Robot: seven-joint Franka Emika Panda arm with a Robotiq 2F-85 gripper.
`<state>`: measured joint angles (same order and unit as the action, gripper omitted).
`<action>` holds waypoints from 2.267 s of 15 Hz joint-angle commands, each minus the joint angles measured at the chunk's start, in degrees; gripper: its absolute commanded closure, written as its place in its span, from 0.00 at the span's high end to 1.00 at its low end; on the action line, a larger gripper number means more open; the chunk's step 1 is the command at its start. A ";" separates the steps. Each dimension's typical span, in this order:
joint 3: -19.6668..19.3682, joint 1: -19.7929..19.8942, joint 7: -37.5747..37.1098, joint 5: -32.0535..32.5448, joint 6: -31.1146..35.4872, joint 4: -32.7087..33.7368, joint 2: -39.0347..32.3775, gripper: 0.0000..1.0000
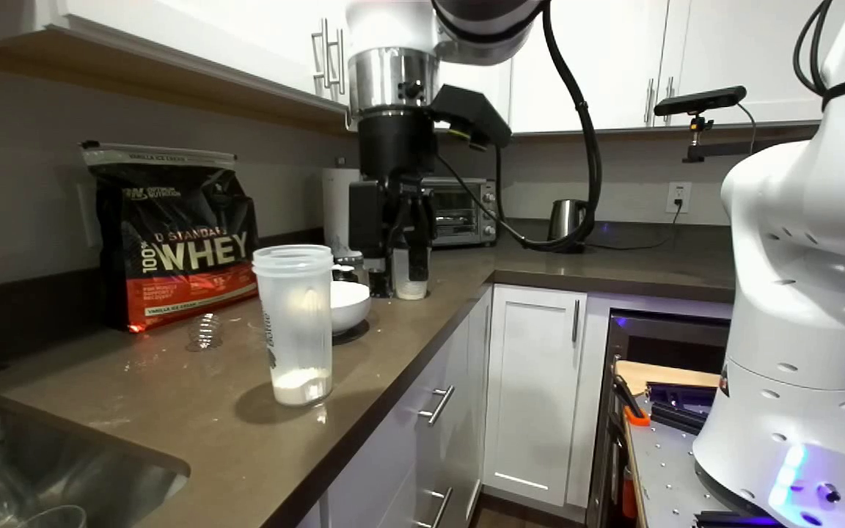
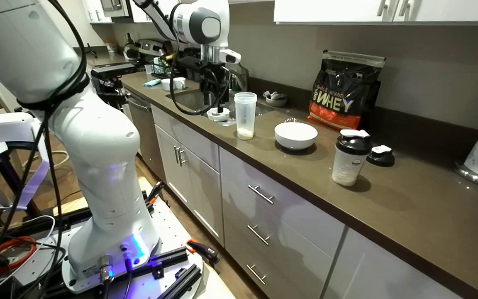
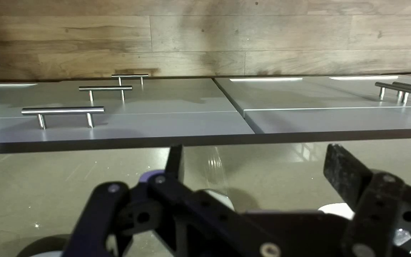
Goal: Take a scoop of whey from the bowl and put it in the shaker bottle
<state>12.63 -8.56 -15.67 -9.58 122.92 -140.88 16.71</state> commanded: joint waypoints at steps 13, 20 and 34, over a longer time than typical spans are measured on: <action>-6.90 5.87 2.45 11.67 2.02 9.70 -8.15 1.00; -9.66 6.39 8.02 16.79 3.73 16.63 -15.65 1.00; -11.53 6.45 22.11 16.85 3.05 21.80 -21.28 1.00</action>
<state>0.77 -2.41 6.47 7.23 126.09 -119.17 -4.57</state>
